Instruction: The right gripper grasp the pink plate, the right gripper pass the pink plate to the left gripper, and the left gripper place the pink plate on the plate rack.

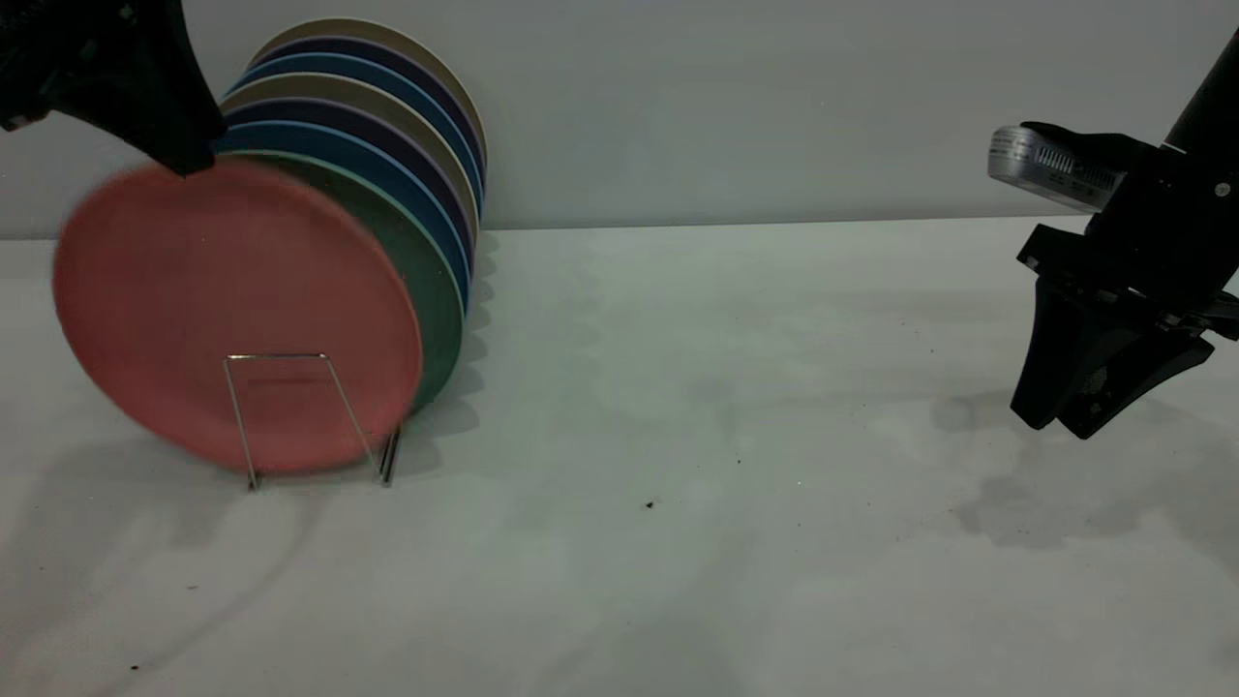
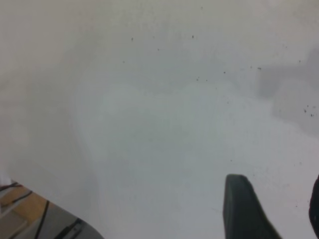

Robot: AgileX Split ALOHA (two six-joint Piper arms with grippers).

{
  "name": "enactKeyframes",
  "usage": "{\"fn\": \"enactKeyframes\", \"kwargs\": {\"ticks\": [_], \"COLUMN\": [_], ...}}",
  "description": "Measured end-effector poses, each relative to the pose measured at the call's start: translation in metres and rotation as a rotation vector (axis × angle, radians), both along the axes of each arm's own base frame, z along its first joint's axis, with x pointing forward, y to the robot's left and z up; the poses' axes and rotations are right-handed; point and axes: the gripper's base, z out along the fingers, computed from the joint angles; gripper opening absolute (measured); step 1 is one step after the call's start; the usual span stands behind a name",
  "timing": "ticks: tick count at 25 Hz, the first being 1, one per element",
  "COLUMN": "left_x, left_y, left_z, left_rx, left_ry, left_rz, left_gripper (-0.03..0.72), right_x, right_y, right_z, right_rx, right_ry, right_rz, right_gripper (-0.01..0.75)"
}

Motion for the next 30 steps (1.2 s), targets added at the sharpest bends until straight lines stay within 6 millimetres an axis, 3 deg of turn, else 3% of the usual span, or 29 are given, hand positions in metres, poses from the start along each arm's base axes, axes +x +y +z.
{"fn": "enactKeyframes", "kwargs": {"ticks": [5,10,13,17,21,25,30], "left_x": [-0.008,-0.017,-0.023,-0.031,-0.043,-0.06,-0.087], "left_y": [0.0,0.001,-0.001,0.0,0.014,0.024,0.026], "left_z": [-0.003,0.006,0.024,0.053,0.076,0.094,0.11], "left_rx": [-0.017,-0.049,-0.161,-0.398,-0.429,-0.376,-0.358], "left_ry": [0.11,0.196,0.23,0.282,0.219,0.157,0.172], "left_rz": [0.035,0.18,0.418,0.936,1.26,1.344,1.356], "left_gripper": [0.32,0.355,0.356,0.356,0.356,0.356,0.358], "right_x": [0.0,0.0,0.0,-0.001,-0.004,-0.011,-0.022], "right_y": [0.0,0.0,0.0,-0.002,-0.01,-0.023,-0.022], "right_z": [0.0,0.0,0.0,0.0,0.009,0.037,0.105], "right_rx": [0.0,-0.001,-0.003,-0.029,-0.146,-0.355,-0.421], "right_ry": [0.0,0.002,0.007,0.032,0.116,0.123,-0.039], "right_rz": [-0.001,-0.007,-0.018,-0.032,-0.032,-0.05,-0.081], "right_gripper": [0.344,0.344,0.344,0.344,0.333,0.311,0.3]}}
